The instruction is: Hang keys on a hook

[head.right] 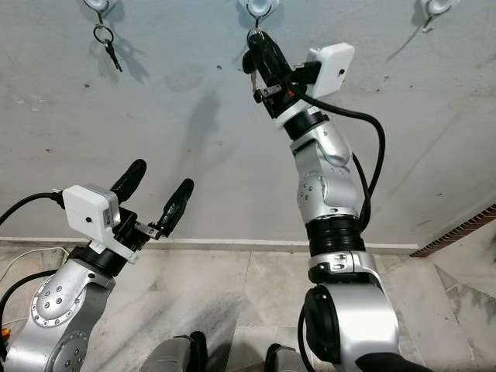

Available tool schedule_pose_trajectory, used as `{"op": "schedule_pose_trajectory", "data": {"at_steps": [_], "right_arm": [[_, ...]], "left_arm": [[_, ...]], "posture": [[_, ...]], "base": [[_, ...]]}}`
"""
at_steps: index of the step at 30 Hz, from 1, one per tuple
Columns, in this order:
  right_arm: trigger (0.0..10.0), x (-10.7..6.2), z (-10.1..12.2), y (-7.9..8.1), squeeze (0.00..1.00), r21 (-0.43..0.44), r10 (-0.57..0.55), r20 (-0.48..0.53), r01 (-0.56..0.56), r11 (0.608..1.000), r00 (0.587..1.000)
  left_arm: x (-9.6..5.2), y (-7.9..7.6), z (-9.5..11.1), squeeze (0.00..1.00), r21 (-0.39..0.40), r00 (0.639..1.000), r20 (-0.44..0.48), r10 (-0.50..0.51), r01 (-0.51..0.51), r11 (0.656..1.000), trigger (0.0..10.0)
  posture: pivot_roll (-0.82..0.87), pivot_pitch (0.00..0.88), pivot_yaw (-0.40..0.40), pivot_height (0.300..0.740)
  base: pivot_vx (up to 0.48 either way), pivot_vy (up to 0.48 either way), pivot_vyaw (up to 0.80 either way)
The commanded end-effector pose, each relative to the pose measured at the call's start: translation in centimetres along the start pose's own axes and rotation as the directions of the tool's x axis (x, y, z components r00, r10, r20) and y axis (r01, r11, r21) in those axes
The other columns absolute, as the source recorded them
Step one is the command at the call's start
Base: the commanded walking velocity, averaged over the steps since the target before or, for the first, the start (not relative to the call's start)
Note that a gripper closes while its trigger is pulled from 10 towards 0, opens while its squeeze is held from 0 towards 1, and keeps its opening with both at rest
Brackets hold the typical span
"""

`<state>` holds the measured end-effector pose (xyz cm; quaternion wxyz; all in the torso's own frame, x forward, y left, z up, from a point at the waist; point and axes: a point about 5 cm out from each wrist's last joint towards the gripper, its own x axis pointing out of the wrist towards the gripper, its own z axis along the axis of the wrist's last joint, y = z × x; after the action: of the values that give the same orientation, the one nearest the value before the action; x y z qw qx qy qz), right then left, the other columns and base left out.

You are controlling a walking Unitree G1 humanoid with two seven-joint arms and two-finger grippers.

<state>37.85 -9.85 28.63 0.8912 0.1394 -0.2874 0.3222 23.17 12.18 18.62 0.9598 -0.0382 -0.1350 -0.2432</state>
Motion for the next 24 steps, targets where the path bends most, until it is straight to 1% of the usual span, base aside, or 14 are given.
{"op": "schedule_pose_trajectory", "data": {"at_steps": [1,6,12,15,24], "right_arm": [[10.0,0.44,0.22,0.26,0.00,0.001,0.013,0.018,-0.013,1.000,1.000],[10.0,0.85,-0.11,0.26,0.00,0.006,0.017,0.009,-0.017,1.000,1.000],[10.0,0.99,-0.21,0.07,0.00,0.004,0.011,0.002,-0.011,1.000,1.000],[10.0,1.04,-0.38,-0.15,0.00,0.019,-0.001,0.000,0.001,1.000,1.000],[10.0,1.41,-0.26,-0.36,0.00,0.027,-0.008,0.013,0.008,1.000,1.000]], "left_arm": [[-0.13,-0.32,0.55,0.00,-0.006,1.000,0.016,-0.018,0.019,1.000,10.0],[0.46,-0.50,1.12,0.00,0.001,0.999,0.042,-0.030,0.030,1.000,10.0],[0.56,-0.47,1.15,0.00,0.005,0.998,0.043,-0.034,0.033,0.999,10.0],[0.67,-0.43,1.26,0.00,0.009,0.998,0.047,-0.035,0.035,0.999,10.0],[0.64,-0.37,1.33,0.00,0.014,0.998,0.044,-0.034,0.033,0.999,10.0]], "posture": [[0.23,0.227,0.035,0.740],[0.23,0.227,0.031,0.740],[0.23,0.227,0.031,0.740],[0.23,0.227,0.031,0.740],[0.23,0.226,0.031,0.740]], "base": [[0.000,0.000,0.00],[0.000,0.000,0.00],[0.000,0.000,0.00],[0.000,0.000,0.00],[0.000,0.000,0.00]]}}
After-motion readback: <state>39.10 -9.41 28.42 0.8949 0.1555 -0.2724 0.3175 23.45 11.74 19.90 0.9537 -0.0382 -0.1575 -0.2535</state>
